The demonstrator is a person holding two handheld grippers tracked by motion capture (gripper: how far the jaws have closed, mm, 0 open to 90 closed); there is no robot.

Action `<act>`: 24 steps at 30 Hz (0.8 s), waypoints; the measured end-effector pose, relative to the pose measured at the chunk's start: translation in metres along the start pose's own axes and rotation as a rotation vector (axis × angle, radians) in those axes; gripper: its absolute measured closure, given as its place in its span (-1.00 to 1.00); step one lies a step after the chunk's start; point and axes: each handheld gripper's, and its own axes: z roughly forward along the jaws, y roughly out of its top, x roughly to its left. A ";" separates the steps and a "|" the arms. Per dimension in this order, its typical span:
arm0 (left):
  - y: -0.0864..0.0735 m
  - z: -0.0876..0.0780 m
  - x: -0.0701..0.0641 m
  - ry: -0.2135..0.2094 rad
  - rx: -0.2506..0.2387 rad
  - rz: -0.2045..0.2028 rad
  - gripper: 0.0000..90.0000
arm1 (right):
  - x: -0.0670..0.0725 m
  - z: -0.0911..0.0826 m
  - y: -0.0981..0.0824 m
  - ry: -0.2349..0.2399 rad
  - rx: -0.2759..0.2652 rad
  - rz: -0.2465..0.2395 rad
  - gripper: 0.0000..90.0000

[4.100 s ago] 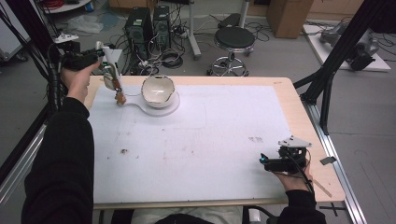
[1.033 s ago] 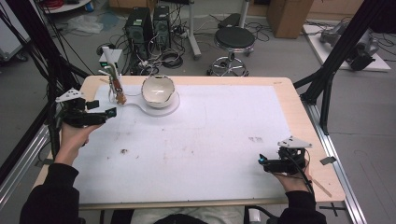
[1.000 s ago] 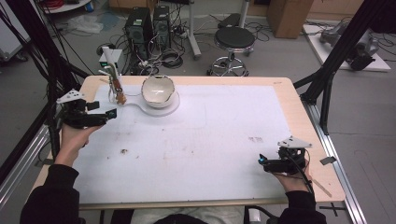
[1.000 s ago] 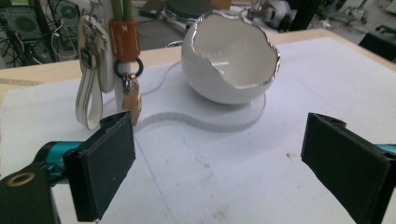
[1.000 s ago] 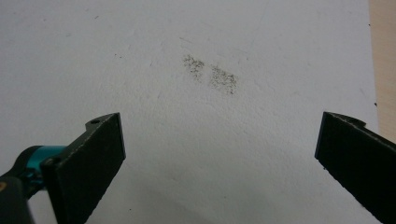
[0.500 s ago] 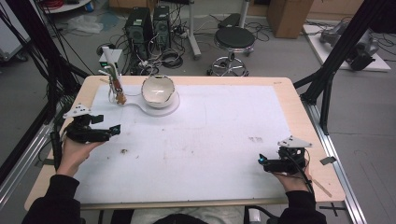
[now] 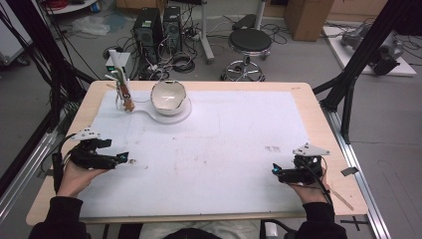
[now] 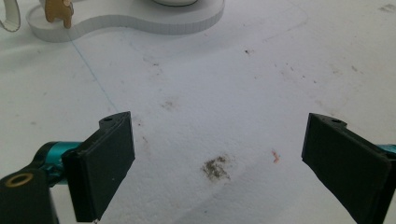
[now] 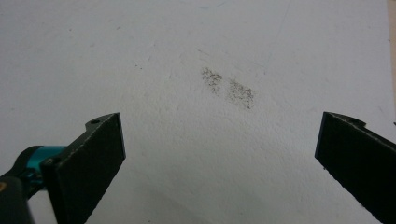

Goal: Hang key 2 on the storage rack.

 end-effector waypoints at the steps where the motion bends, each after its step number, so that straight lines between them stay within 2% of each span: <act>1: 0.000 -0.001 -0.001 -0.003 0.003 0.000 -0.78 | 0.001 0.000 0.001 0.005 0.000 -0.005 -0.98; 7: -0.003 -0.005 -0.002 0.007 0.051 0.025 -0.78 | 0.003 0.001 0.005 0.025 0.001 -0.019 -0.98; 18: -0.011 -0.006 -0.010 -0.067 0.188 0.061 -0.78 | 0.004 0.000 0.005 0.037 0.002 -0.023 -0.98; 24: -0.010 -0.006 -0.016 -0.084 0.181 0.071 -0.78 | 0.004 -0.001 0.006 0.040 0.000 -0.019 -0.98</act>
